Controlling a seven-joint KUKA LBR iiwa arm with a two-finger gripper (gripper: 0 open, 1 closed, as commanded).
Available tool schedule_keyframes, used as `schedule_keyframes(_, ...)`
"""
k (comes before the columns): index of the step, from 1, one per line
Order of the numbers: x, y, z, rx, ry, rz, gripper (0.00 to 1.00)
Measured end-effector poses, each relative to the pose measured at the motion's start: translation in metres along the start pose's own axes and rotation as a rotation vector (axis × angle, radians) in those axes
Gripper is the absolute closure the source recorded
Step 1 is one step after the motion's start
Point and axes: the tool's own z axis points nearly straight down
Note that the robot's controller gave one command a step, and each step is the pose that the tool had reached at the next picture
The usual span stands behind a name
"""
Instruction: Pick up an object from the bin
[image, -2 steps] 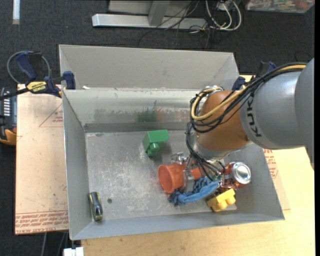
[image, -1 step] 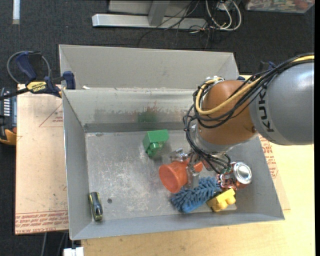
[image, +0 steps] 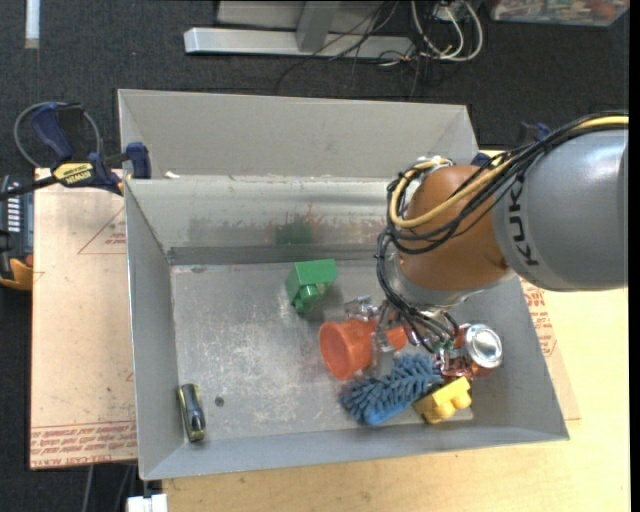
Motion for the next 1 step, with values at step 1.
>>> schedule_keyframes(1,-0.0026,0.0048,-0.093,0.0,-0.006,-0.162,1.0)
